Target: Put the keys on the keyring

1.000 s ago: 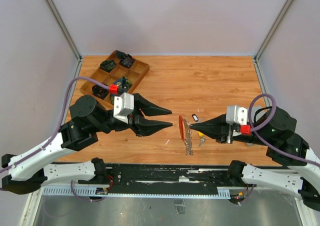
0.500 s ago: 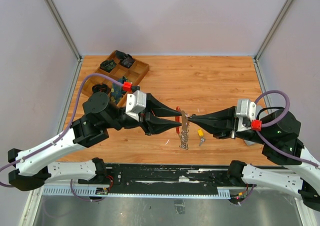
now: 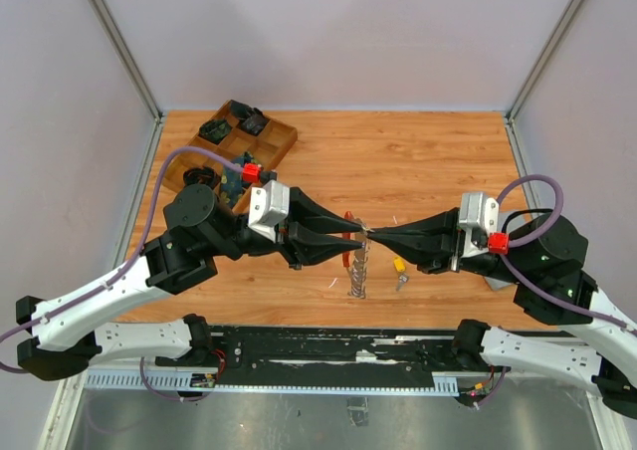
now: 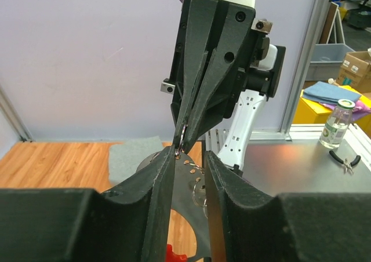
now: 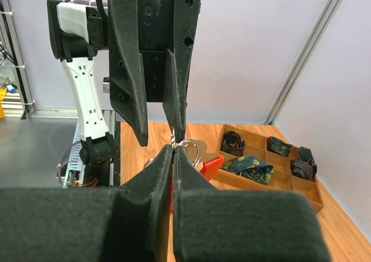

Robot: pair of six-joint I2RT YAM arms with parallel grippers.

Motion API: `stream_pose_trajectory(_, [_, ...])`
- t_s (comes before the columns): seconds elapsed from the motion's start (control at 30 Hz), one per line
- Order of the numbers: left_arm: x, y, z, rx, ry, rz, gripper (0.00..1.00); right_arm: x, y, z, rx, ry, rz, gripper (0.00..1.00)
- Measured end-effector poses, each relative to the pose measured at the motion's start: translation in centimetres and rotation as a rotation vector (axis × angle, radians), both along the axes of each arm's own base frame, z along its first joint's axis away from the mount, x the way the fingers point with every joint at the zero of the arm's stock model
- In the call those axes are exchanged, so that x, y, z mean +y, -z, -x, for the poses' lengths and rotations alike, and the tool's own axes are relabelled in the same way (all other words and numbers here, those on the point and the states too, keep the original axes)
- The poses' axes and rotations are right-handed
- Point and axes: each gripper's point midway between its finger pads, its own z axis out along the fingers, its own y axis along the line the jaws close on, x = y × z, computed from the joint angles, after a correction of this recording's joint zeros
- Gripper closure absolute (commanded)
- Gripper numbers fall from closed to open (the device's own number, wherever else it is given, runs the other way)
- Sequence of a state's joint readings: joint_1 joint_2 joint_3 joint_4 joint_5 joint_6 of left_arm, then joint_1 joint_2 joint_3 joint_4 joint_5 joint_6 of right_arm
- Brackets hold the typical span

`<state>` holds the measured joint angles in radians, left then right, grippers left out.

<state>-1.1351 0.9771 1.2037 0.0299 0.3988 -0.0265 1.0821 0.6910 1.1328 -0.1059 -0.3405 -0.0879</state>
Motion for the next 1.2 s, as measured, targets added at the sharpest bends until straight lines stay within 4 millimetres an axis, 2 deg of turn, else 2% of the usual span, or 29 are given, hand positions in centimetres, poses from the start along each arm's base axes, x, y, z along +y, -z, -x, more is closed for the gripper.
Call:
stream_pose_trajectory(0.13, [-0.01,0.03,-0.02,-0.002,-0.001,-0.001,0.73,0.05,0.03,0.0,0.003,-0.001,0.001,0.99])
stream_pose_trajectory(0.97, [-0.13,0.23,-0.16,0.001,-0.006,-0.005,0.72,0.37,0.29,0.53,0.001,-0.037,0.012,0.99])
stream_pose_trajectory(1.2, [-0.24,0.43,-0.22,0.003,-0.006,-0.01,0.76,0.33,0.35,0.55,-0.001,-0.037,0.015,0.99])
